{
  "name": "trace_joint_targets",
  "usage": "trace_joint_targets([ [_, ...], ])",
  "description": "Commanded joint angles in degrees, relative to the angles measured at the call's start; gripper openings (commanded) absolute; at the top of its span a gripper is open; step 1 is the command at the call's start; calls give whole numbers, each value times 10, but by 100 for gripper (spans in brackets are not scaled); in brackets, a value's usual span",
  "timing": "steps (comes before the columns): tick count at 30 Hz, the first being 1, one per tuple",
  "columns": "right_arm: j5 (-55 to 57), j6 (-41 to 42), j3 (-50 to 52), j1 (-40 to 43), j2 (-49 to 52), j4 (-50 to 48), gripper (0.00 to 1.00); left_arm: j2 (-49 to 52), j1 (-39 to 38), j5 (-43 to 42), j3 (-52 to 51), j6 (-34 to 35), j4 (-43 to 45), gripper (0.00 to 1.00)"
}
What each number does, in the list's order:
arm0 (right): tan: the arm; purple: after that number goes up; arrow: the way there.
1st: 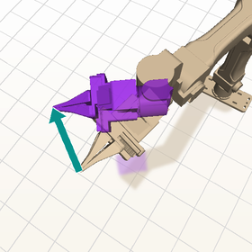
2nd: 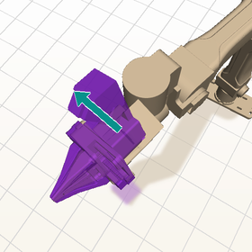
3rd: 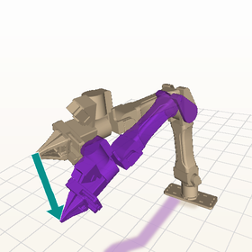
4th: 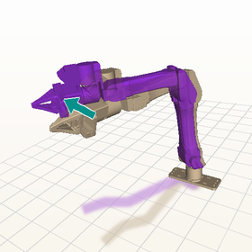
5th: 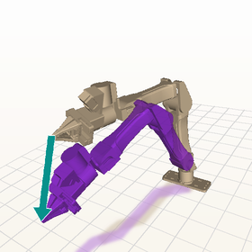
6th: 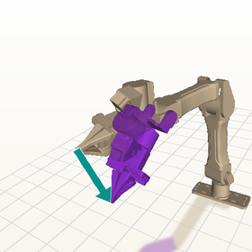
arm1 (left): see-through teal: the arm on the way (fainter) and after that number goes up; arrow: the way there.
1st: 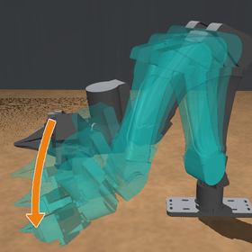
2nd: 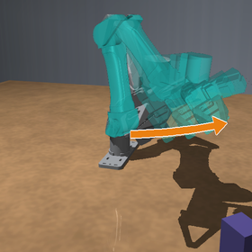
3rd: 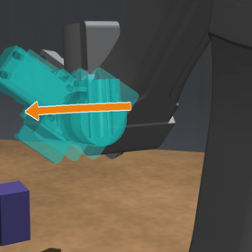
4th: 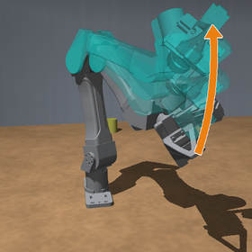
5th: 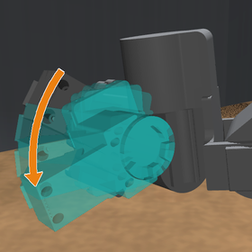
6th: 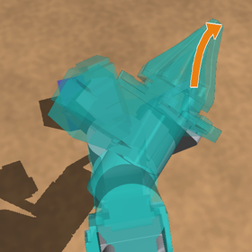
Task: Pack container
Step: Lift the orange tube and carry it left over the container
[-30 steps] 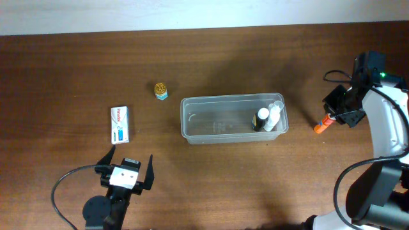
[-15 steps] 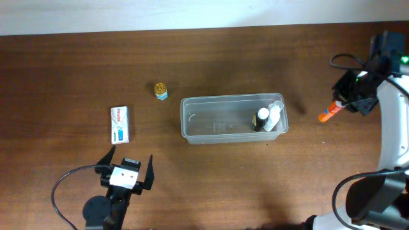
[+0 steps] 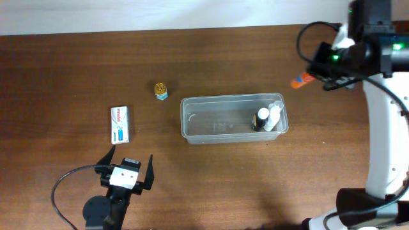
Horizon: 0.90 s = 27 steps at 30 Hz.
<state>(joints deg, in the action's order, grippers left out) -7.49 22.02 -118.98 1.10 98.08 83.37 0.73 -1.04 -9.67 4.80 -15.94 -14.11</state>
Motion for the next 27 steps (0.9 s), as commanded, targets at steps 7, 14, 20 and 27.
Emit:
trace_joint_targets([
  [7,58,-6,-14,-94,-12,0,21,-4,3,-4,-3,-9,0,99],
  [14,58,-6,-12,-102,0,-2,25,-4,3,-4,-3,-9,0,99],
  [20,48,-6,-12,-102,35,-2,25,-4,3,-4,-3,-9,0,99],
  [27,38,-6,-12,-102,81,0,25,-4,3,-4,-3,-9,0,99],
])
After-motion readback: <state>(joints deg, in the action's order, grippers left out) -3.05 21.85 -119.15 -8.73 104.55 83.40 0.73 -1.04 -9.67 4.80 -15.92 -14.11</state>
